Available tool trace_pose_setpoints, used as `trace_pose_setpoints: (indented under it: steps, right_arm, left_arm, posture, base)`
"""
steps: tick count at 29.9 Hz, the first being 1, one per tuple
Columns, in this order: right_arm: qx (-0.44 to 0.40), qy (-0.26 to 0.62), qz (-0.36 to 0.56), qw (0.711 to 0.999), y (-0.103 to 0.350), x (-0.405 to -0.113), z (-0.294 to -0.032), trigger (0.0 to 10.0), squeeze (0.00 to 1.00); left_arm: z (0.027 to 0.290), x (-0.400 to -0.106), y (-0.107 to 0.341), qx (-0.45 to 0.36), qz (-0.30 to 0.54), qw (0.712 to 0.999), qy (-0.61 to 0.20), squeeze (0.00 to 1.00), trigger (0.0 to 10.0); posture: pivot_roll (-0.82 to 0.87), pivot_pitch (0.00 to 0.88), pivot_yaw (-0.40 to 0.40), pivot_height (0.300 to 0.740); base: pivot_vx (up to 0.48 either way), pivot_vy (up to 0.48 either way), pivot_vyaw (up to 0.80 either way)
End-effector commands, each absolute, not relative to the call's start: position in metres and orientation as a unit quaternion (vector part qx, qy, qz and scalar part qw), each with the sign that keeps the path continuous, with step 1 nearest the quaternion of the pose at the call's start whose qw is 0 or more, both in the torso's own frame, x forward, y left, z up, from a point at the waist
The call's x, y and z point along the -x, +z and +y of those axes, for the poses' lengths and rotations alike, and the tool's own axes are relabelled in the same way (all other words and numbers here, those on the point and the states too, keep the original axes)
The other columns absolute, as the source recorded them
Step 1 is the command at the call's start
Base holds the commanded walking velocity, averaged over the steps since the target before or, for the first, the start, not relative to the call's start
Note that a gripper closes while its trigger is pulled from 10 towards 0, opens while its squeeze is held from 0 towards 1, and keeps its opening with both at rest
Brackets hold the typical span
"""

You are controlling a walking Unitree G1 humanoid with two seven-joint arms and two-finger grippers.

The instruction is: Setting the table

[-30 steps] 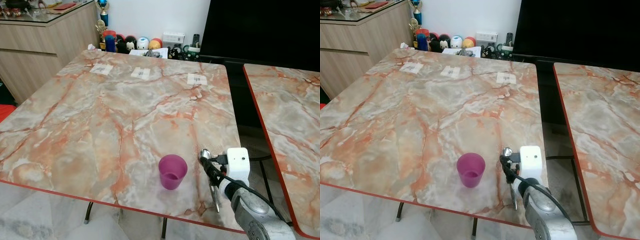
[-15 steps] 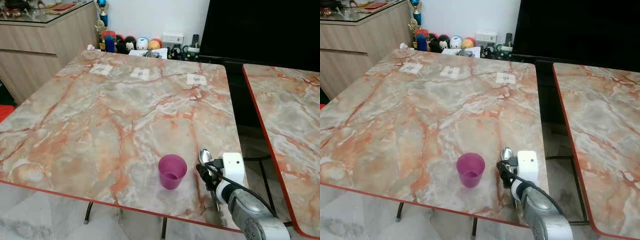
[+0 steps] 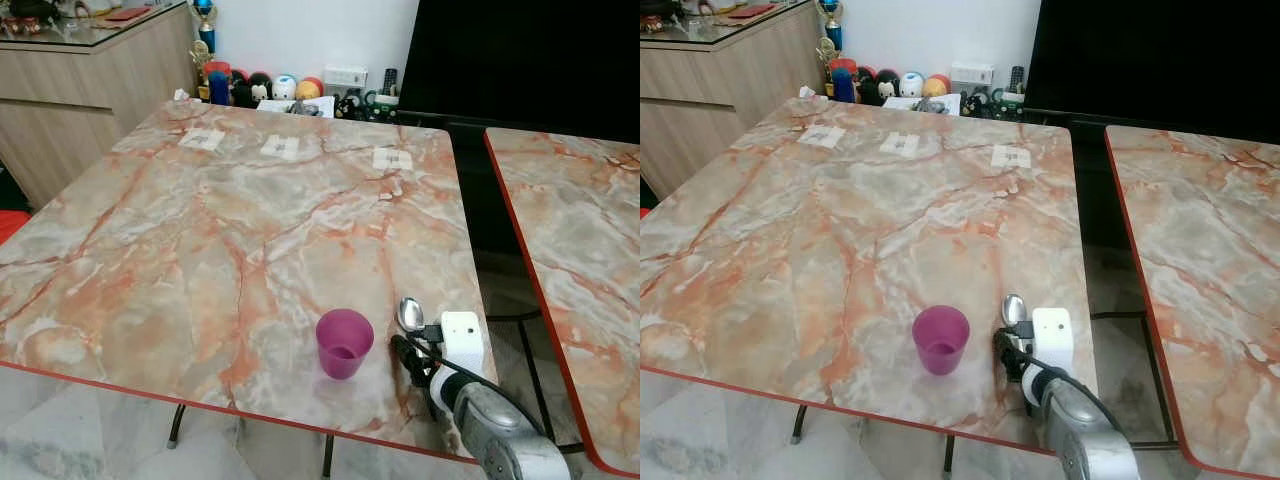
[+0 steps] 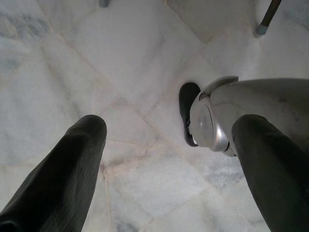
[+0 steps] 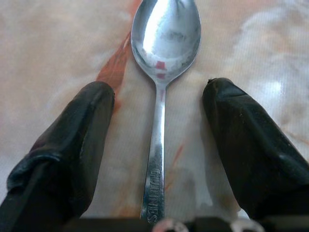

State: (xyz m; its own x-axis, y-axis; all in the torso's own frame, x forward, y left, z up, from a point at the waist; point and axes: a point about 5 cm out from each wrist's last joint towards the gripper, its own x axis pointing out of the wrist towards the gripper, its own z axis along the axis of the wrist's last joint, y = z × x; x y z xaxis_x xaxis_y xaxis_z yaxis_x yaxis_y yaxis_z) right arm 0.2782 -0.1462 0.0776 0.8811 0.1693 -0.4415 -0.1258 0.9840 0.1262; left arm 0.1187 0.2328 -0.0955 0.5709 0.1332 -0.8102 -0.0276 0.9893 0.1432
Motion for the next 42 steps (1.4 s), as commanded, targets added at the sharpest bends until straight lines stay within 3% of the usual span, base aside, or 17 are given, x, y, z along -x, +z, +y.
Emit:
trace_pose_setpoints:
  steps: [1,6,19,20,21,42]
  right_arm:
    - [-0.046,0.091,0.246,0.964,0.071,-0.278,-0.142,10.0,0.0]
    - [-0.048,0.125,0.254,0.958,0.068,-0.277,-0.135,10.0,0.0]
    - [-0.028,0.117,0.271,0.955,0.058,-0.275,-0.14,10.0,0.0]
    - [-0.026,0.107,0.273,0.956,0.056,-0.275,-0.142,2.8,0.0]
    - [-0.025,0.101,0.275,0.956,0.055,-0.275,-0.144,0.0,0.0]
    - [0.004,0.106,0.281,0.954,0.049,-0.272,-0.148,0.0,0.0]
  left_arm:
    - [0.231,-0.113,-0.098,-0.06,0.475,0.877,0.038,0.0,10.0]
    - [0.231,-0.116,-0.097,-0.058,0.472,0.879,0.038,0.0,10.0]
    - [0.225,-0.115,-0.099,-0.049,0.474,0.878,0.032,0.0,10.0]
    - [0.225,-0.115,-0.099,-0.049,0.474,0.879,0.033,0.0,10.0]
    - [0.225,-0.115,-0.099,-0.048,0.474,0.879,0.033,0.0,10.0]
    - [0.225,-0.119,-0.098,-0.041,0.475,0.878,0.036,0.0,10.0]
  posture:
    - [0.01,0.079,-0.038,0.74]
    - [0.01,0.083,-0.042,0.74]
    - [0.02,0.101,-0.049,0.74]
    - [0.02,0.101,-0.05,0.74]
    - [0.02,0.104,-0.051,0.74]
    - [0.02,0.115,-0.054,0.74]
  base:
    - [0.0,0.0,0.0]
    - [0.0,0.0,0.0]
    - [0.0,0.0,0.0]
    - [0.0,0.0,0.0]
    - [0.0,0.0,0.0]
    - [0.0,0.0,0.0]
